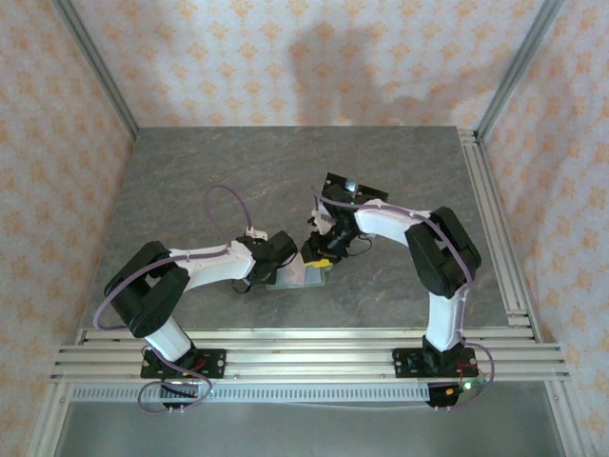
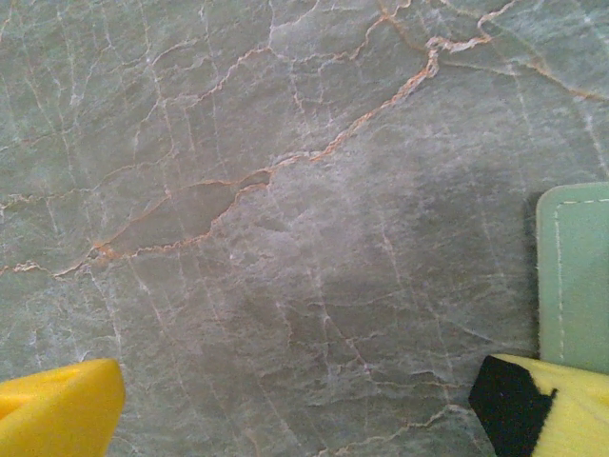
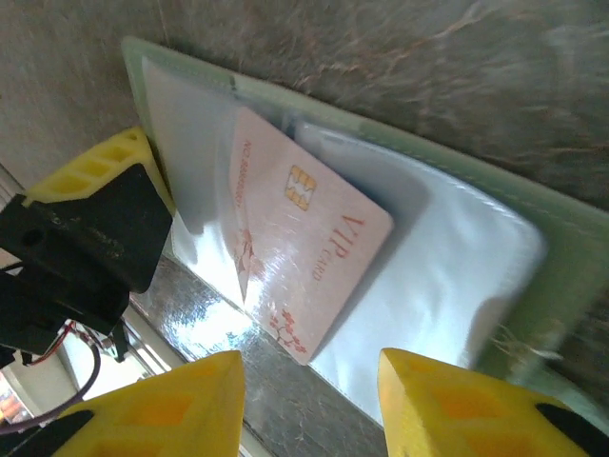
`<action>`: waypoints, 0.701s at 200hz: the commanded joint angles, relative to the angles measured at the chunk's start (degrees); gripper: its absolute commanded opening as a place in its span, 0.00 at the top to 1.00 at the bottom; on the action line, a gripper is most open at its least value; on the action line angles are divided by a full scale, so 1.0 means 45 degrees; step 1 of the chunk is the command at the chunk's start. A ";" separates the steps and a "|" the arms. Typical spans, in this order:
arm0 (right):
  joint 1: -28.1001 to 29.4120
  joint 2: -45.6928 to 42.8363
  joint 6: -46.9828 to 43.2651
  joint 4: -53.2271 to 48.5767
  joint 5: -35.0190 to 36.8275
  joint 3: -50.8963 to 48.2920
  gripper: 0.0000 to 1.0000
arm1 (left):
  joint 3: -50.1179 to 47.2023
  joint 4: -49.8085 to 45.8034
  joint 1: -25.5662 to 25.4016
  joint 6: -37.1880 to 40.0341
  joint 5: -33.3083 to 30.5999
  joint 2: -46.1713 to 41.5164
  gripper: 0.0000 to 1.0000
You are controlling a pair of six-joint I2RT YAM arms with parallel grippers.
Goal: Put the credit cards into the card holder
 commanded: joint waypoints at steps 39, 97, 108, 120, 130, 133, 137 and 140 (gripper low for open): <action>-0.0256 -0.1352 0.1783 0.1885 0.0725 -0.1745 0.58 | 0.0341 0.1456 0.0576 0.0386 0.0334 0.0007 0.00; 0.0546 -0.3589 0.4912 0.4642 0.2718 -0.3298 0.57 | 0.0338 0.1644 0.1325 0.1017 0.0770 -0.0659 0.00; 0.0761 -0.3847 0.5637 0.5217 0.3270 -0.3628 0.57 | 0.0324 0.1700 0.1367 0.1072 0.0876 -0.0688 0.00; 0.1011 -0.4066 0.6382 0.5979 0.3845 -0.4072 0.56 | 0.0359 0.1750 0.1398 0.1110 0.0949 -0.0659 0.00; 0.1242 -0.4225 0.6945 0.6616 0.4414 -0.4483 0.56 | 0.0326 0.1840 0.1408 0.1125 0.1011 -0.0631 0.00; 0.1319 -0.4267 0.7096 0.6832 0.4565 -0.4609 0.55 | 0.0336 0.1858 0.1425 0.1128 0.1024 -0.0608 0.00; 0.1418 -0.4313 0.7230 0.7051 0.4775 -0.4758 0.55 | 0.0340 0.1883 0.1428 0.1129 0.1047 -0.0592 0.00; 0.1468 -0.4336 0.7301 0.7111 0.4887 -0.4825 0.55 | 0.0343 0.1898 0.1428 0.1118 0.1063 -0.0574 0.00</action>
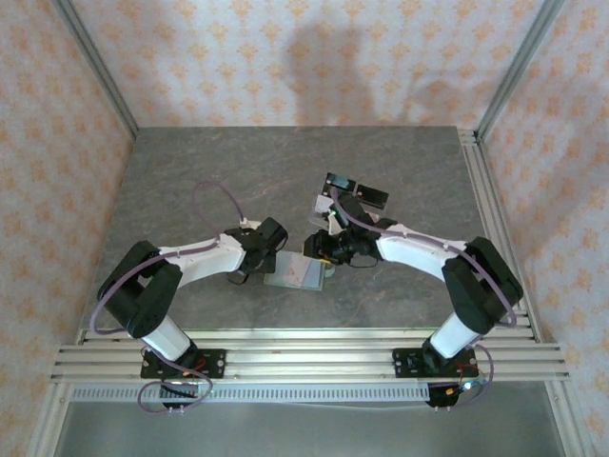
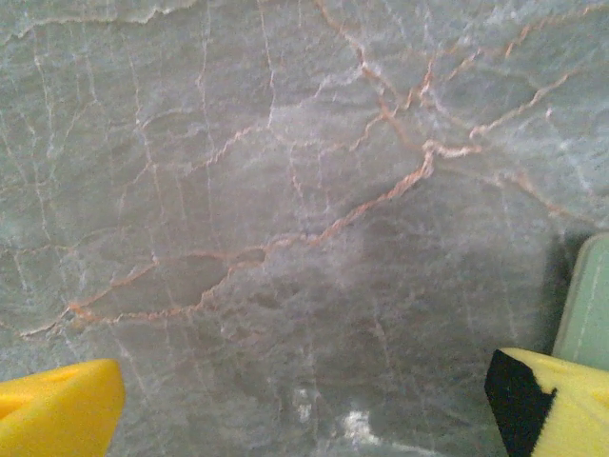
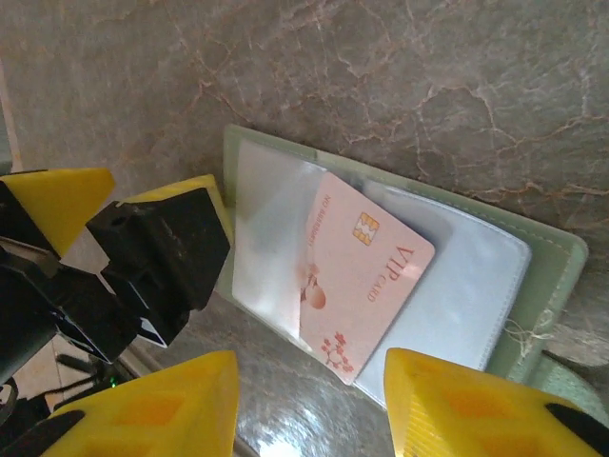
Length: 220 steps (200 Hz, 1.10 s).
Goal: Put the credit cards into the card holder
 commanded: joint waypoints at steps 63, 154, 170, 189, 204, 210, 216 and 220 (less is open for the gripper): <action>0.1273 -0.0331 0.3018 0.3210 0.3317 -0.2072 0.55 | -0.0107 0.0994 0.0045 0.0022 0.0319 -0.0080 0.00; 0.1622 0.0200 0.3331 0.3239 0.3227 -0.2043 0.55 | -0.0802 0.1405 0.0024 -0.0262 0.0753 -0.0116 0.00; 0.1693 0.0134 0.3512 0.3029 0.3325 -0.2102 0.55 | -0.0888 0.1465 0.0025 -0.0300 0.0800 -0.0124 0.00; 0.1737 0.0113 0.3659 0.2726 0.3439 -0.2143 0.55 | -0.1007 0.1570 0.0006 -0.0369 0.0876 -0.0149 0.00; 0.1741 0.0051 0.3808 0.2506 0.3545 -0.2177 0.55 | -0.1105 0.1622 -0.0053 -0.0428 0.0905 -0.0149 0.00; 0.1742 0.0052 0.3836 0.2462 0.3565 -0.2200 0.55 | -0.1118 0.1641 -0.0071 -0.0454 0.0898 -0.0122 0.00; 0.1742 0.0041 0.3877 0.2428 0.3578 -0.2231 0.55 | -0.1163 0.1640 -0.0107 -0.0467 0.0908 -0.0122 0.00; 0.1747 0.0066 0.3893 0.2415 0.3582 -0.2245 0.55 | -0.1176 0.1668 -0.0127 -0.0476 0.0926 -0.0119 0.00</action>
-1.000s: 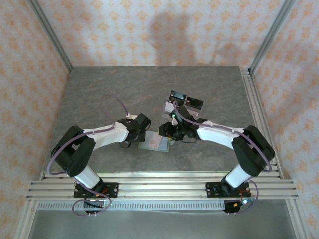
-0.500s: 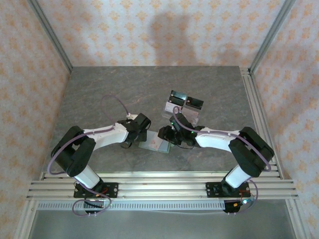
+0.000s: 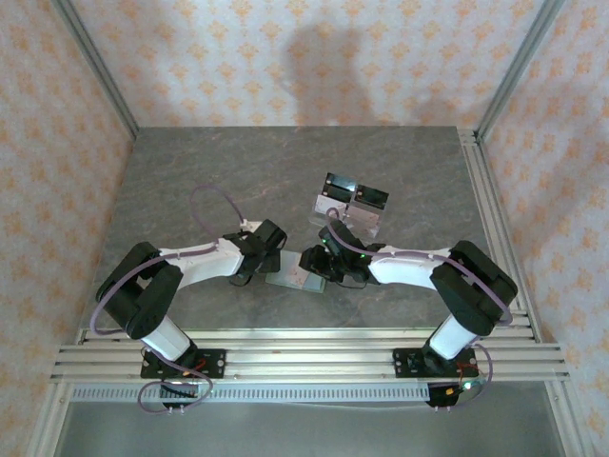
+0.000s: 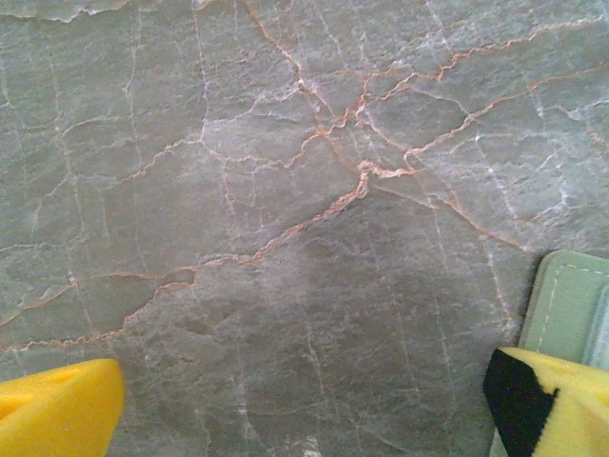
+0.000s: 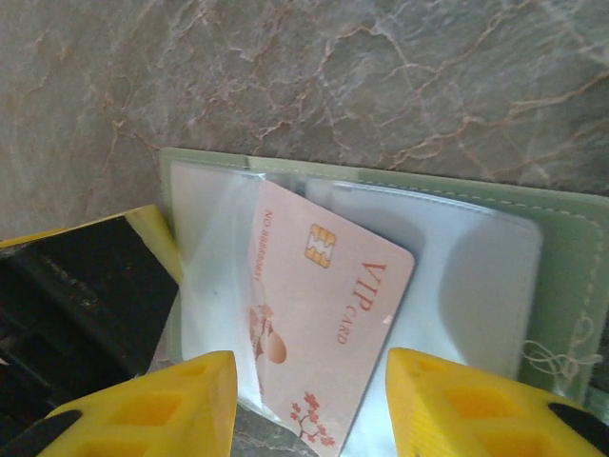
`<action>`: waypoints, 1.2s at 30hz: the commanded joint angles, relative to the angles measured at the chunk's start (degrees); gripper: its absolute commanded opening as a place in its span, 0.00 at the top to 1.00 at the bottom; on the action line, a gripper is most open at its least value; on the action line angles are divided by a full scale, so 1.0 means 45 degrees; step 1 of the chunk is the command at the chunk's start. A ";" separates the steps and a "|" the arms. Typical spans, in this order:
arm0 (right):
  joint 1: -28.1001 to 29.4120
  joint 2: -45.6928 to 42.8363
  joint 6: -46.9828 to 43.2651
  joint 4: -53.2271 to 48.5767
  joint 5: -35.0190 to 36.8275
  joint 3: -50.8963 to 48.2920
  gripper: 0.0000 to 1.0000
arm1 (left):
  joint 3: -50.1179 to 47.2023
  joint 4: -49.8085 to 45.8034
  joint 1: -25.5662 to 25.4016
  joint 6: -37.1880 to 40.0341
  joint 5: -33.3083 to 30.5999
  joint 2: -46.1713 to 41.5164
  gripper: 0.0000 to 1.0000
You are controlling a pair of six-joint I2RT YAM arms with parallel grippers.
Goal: Put the credit cards into the card holder
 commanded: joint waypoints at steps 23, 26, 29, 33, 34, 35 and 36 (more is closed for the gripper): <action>0.0061 0.0563 0.0828 0.1617 -0.0558 -0.0636 0.61 | -0.1072 0.0065 -0.1069 -0.1087 0.0177 -0.0015 0.00; 0.0075 0.0277 0.1021 0.1574 -0.0433 -0.0874 0.61 | -0.1116 0.0088 -0.1116 -0.1108 0.0155 -0.0012 0.00; 0.0076 -0.0186 0.1191 0.1422 -0.0279 -0.1168 0.59 | -0.1114 0.0089 -0.1128 -0.1108 0.0125 -0.0013 0.00; 0.0076 -0.0884 0.1246 0.0874 -0.0061 -0.1428 0.59 | -0.1136 0.0137 -0.1114 -0.1108 0.0113 0.0019 0.00; 0.0076 -0.0976 0.1245 0.0761 -0.0045 -0.1450 0.59 | -0.1134 0.0147 -0.1126 -0.1089 0.0115 0.0017 0.00; 0.0076 -0.1024 0.1252 0.0708 -0.0049 -0.1470 0.59 | -0.1132 0.0152 -0.1128 -0.1089 0.0116 0.0045 0.00; 0.0076 -0.1056 0.1307 0.0705 -0.0054 -0.1499 0.59 | -0.1136 0.0164 -0.1112 -0.1071 0.0120 0.0055 0.00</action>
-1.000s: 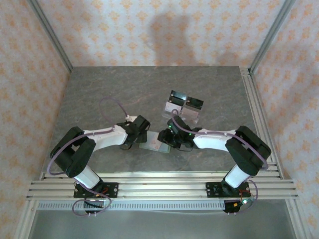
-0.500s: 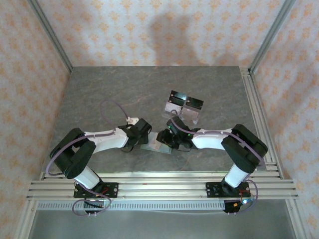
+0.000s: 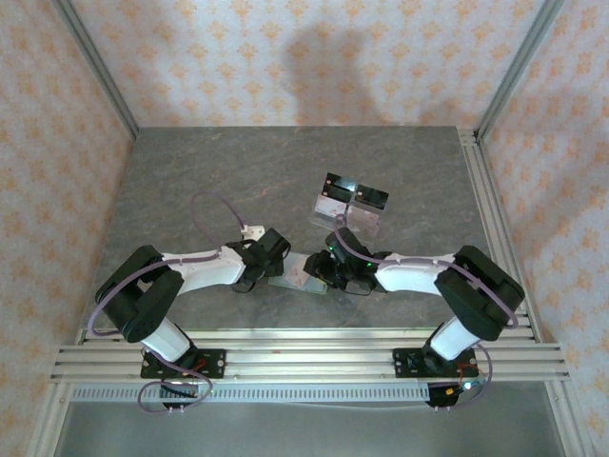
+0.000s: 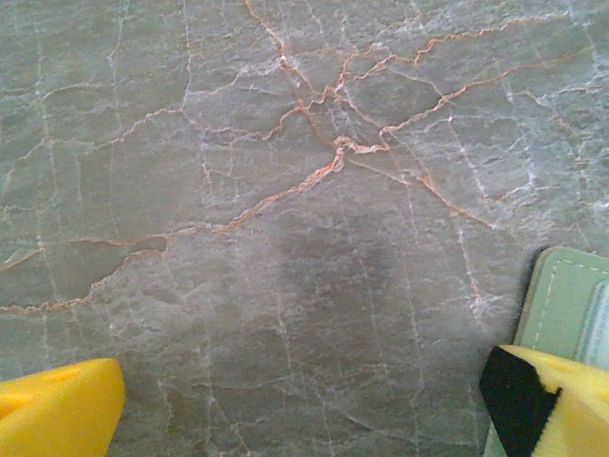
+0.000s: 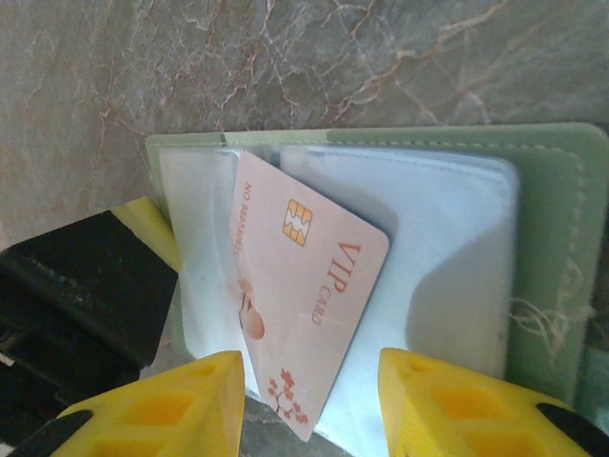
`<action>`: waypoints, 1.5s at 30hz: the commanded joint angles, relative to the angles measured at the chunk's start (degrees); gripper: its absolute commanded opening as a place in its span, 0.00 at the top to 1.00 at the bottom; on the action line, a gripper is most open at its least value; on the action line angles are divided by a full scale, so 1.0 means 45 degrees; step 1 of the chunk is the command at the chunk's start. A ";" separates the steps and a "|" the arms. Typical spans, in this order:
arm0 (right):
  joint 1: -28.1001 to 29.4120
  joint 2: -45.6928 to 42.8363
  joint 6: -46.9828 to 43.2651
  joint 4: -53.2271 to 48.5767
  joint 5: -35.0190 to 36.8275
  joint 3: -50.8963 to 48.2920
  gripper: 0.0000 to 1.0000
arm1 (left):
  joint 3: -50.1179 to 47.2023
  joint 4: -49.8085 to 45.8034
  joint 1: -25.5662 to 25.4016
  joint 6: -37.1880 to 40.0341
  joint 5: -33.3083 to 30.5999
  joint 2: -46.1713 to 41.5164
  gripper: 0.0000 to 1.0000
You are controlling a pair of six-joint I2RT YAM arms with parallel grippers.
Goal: Put the credit cards into the card holder
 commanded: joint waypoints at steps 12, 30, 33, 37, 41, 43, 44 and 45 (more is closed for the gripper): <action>0.0500 0.0257 0.0872 0.0513 0.0473 -0.0175 0.59 | -0.0425 -0.0475 -0.0273 0.0209 0.0679 0.0467 0.00; 0.0564 0.1119 0.1155 0.1985 0.0376 -0.0212 0.75 | -0.0465 -0.0415 -0.0269 0.0228 0.0707 0.0602 0.00; 0.0564 0.0941 0.1078 0.1787 0.0441 -0.0242 0.86 | -0.0444 -0.0411 -0.0287 0.0218 0.0704 0.0607 0.00; 0.0564 0.0684 0.0936 0.1505 0.0495 -0.0327 0.97 | -0.0432 -0.0429 -0.0283 0.0228 0.0704 0.0621 0.00; 0.0559 0.0422 0.0561 0.0914 0.0426 -0.0274 1.00 | -0.0390 -0.0493 -0.0277 0.0284 0.0684 0.0602 0.00; 0.0518 0.0234 0.0200 0.0438 0.0340 -0.0198 1.00 | -0.0375 -0.0526 -0.0286 0.0304 0.0666 0.0572 0.00; 0.0460 0.0186 0.0021 0.0258 0.0242 -0.0193 1.00 | -0.0365 -0.0546 -0.0283 0.0306 0.0674 0.0541 0.00; 0.0347 0.0079 -0.0210 0.0039 0.0045 -0.0207 1.00 | -0.0370 -0.0552 -0.0273 0.0306 0.0665 0.0548 0.00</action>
